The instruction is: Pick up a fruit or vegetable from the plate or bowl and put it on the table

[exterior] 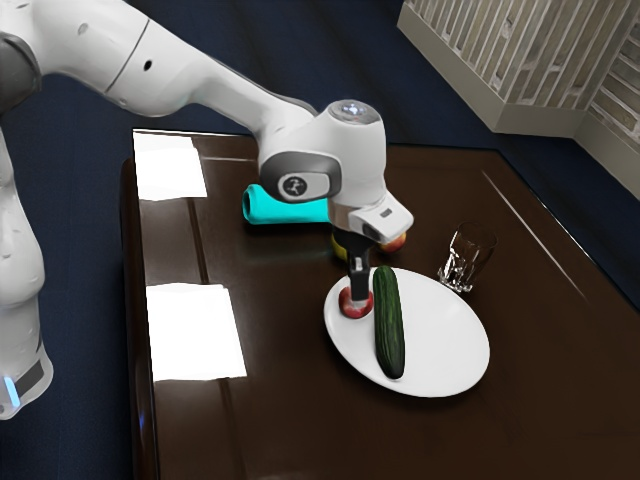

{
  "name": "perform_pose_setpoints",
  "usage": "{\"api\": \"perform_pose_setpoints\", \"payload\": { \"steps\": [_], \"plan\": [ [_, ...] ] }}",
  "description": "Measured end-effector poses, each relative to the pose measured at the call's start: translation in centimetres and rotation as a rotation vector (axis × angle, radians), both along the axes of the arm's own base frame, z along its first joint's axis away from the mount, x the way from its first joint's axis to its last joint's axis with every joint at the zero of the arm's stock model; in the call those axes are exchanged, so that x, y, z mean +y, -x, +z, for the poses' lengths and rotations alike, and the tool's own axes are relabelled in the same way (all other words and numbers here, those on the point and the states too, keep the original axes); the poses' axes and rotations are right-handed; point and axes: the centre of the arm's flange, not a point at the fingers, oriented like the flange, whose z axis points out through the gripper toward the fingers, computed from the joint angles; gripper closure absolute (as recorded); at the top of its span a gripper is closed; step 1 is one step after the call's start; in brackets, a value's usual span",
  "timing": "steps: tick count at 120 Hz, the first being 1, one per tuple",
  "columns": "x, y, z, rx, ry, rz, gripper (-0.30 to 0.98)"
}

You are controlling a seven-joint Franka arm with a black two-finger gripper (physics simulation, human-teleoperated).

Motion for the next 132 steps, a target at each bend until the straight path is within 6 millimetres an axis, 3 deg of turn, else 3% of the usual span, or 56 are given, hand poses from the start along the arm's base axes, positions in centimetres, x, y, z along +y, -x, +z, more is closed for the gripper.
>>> {"api": "perform_pose_setpoints", "payload": {
  "steps": [18, 70, 132],
  "plan": [
    [1.0, -1.0, -1.3, 0.014, 0.017, 0.017, 0.02],
    [0.9, -1.7, -3.1, 0.037, 0.036, 0.018, 0.02],
    [0.7, -1.9, -3.1, 0.036, 0.023, 0.007, 0.24]
  ]
}}
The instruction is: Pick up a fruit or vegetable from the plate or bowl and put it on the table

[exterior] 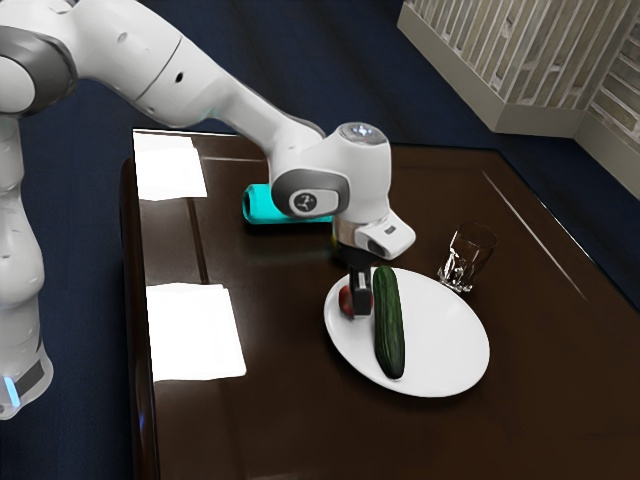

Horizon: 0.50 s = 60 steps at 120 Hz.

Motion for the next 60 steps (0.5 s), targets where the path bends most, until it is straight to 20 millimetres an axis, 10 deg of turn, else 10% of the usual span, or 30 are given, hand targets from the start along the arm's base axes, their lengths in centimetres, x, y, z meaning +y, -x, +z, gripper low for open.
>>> {"api": "perform_pose_setpoints", "payload": {
  "steps": [17, 34, 60],
  "plan": [
    [0.0, -0.3, 0.9, 0.013, -0.021, -0.007, 0.27],
    [-1.4, -2.4, 10.3, 0.015, -0.029, -0.007, 0.27],
    [-11.6, -3.8, 13.9, -0.071, 0.039, -0.165, 0.28]
  ]
}}
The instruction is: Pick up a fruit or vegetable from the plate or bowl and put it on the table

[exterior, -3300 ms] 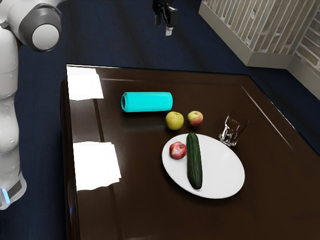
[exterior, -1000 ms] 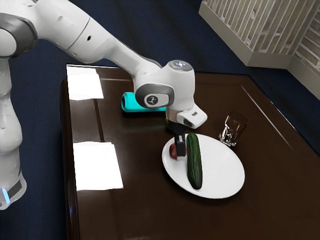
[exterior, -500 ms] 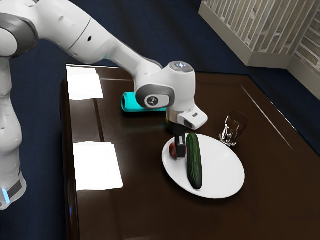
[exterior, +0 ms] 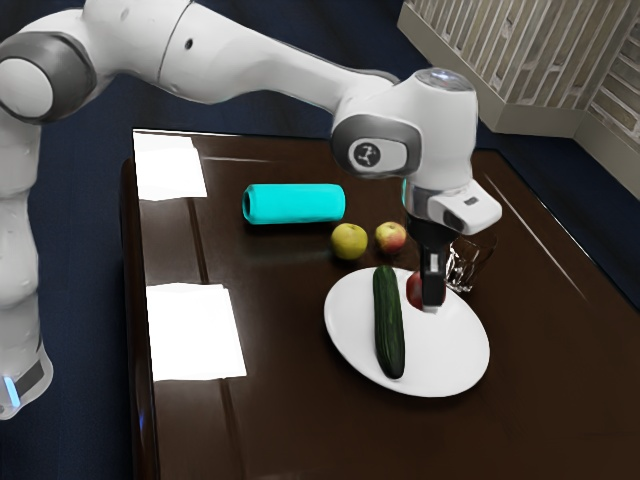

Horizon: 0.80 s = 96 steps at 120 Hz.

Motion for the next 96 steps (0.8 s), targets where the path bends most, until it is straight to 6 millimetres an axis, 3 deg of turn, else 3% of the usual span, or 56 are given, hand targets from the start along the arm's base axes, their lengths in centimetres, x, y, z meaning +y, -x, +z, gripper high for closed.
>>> {"api": "perform_pose_setpoints", "payload": {
  "steps": [5, 14, 19, 24, 36, 51, 60, 70, 76, 96],
  "plan": [
    [1.9, -1.6, 0.0, -0.06, -0.004, 0.034, 0.29],
    [8.2, -6.5, 0.4, -0.168, 0.022, 0.139, 0.31],
    [9.5, -9.2, 0.8, -0.233, 0.056, 0.159, 0.31],
    [8.5, -11.1, 1.6, -0.302, 0.076, 0.14, 0.3],
    [5.2, -14.4, 0.2, -0.384, 0.127, 0.095, 0.3],
    [4.2, -18.3, -5.1, -0.397, 0.201, 0.099, 0.3],
    [4.1, -19.8, -7.3, -0.402, 0.238, 0.111, 0.3],
    [5.6, -20.9, -8.1, -0.426, 0.243, 0.14, 0.3],
    [6.2, -22.0, -9.8, -0.427, 0.255, 0.159, 0.28],
    [3.1, -23.3, -13.5, -0.444, 0.288, 0.154, 0.3]
  ]
}}
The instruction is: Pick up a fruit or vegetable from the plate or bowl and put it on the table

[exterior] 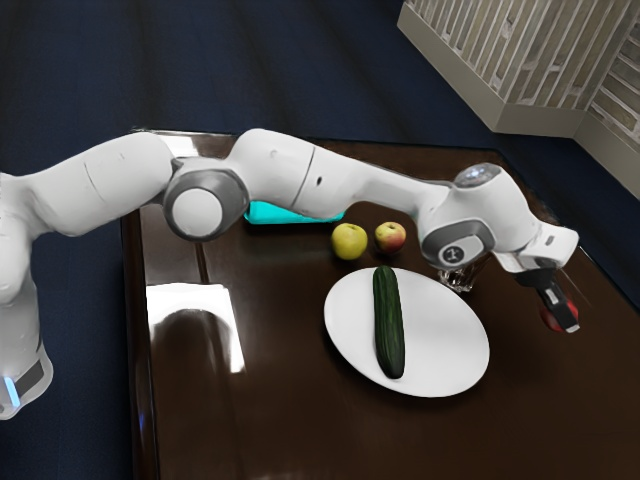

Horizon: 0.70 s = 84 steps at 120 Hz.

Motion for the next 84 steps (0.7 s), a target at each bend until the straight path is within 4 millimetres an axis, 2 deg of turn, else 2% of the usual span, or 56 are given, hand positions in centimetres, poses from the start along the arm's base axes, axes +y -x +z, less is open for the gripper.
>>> {"api": "perform_pose_setpoints", "payload": {
  "steps": [16, 26, 44, 50, 55, 64, 65, 70, 74, 76, 78, 80, 84],
  "plan": [
    [-2.7, -0.2, -2.5, -0.033, 0.003, -0.011, 0.3],
    [-2.6, -0.6, -2.6, -0.065, 0.018, 0.003, 0.3],
    [-2.2, -1.1, -6.6, -0.049, 0.032, 0.016, 0.3],
    [-2.1, -1.1, -7.5, -0.042, 0.036, 0.02, 0.26],
    [-2.2, -1.1, -8.2, -0.033, 0.053, 0.027, 0.19],
    [-2.0, -1.2, -8.2, -0.041, 0.059, 0.034, -0.17],
    [-1.9, -1.2, -8.0, -0.042, 0.057, 0.037, -0.12],
    [-1.5, -1.3, -6.6, -0.049, 0.034, 0.047, 0.0],
    [-1.5, -1.2, -4.8, -0.051, 0.008, 0.048, 0.0],
    [-1.6, -1.1, -3.3, -0.054, -0.009, 0.046, 0.0],
    [-1.8, -0.7, -0.9, -0.054, -0.033, 0.041, 0.01],
    [-2.4, 0.3, 3.2, -0.047, -0.063, 0.029, 0.01],
    [-3.9, 3.8, 11.8, -0.009, -0.134, 0.005, 0.01]
  ]
}}
